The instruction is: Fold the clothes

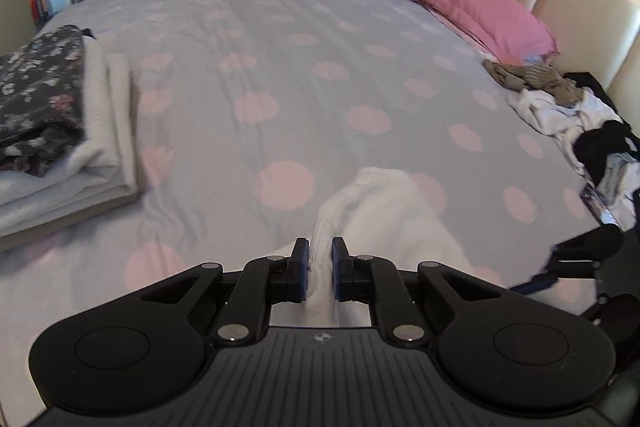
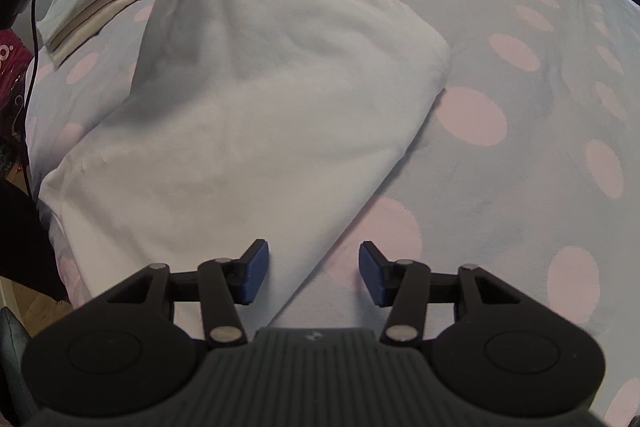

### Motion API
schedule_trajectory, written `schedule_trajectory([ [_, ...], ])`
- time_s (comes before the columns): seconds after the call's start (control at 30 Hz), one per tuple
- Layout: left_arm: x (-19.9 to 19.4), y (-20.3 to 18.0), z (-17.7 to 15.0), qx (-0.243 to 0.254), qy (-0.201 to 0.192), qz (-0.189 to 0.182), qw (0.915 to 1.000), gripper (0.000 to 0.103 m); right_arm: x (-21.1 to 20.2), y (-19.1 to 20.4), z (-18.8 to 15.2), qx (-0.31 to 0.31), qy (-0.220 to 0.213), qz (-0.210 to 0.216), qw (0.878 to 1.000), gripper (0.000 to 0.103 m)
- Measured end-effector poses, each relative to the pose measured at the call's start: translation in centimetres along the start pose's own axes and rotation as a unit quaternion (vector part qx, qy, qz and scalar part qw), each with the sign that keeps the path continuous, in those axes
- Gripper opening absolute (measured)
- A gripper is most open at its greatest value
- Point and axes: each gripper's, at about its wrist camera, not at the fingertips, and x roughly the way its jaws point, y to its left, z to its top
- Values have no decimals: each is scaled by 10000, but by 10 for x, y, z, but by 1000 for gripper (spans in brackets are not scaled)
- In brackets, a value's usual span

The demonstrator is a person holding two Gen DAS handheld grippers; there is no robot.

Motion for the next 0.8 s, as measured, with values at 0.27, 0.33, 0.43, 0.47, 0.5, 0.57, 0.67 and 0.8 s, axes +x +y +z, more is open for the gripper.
schedule_trajectory([
  [0.27,42,-50,-15,285,600,-882,9939,9,-5,-6,12,268,-337,-21,9991,53],
  [0.33,54,-59,-24,349,763,-1024,9912,10,-4,-7,14,296,-365,-109,9988,52],
  [0.43,69,-68,-35,436,958,-1145,9878,12,-6,-10,17,382,-463,-258,9979,48],
  [0.47,71,-68,-37,467,978,-1155,9874,13,-7,-13,18,468,-522,-291,9971,48],
  [0.5,71,-67,-39,493,984,-1164,9871,14,-8,-16,20,565,-588,-311,9962,46],
  [0.57,71,-66,-42,516,988,-1200,9865,19,-11,-23,24,819,-747,-271,9935,39],
  [0.67,72,-67,-43,540,991,-1253,9857,25,-11,-32,31,1261,-937,76,9876,36],
  [0.8,71,-79,-44,875,1033,-1225,9832,29,2,-29,42,1527,-899,383,9834,36],
])
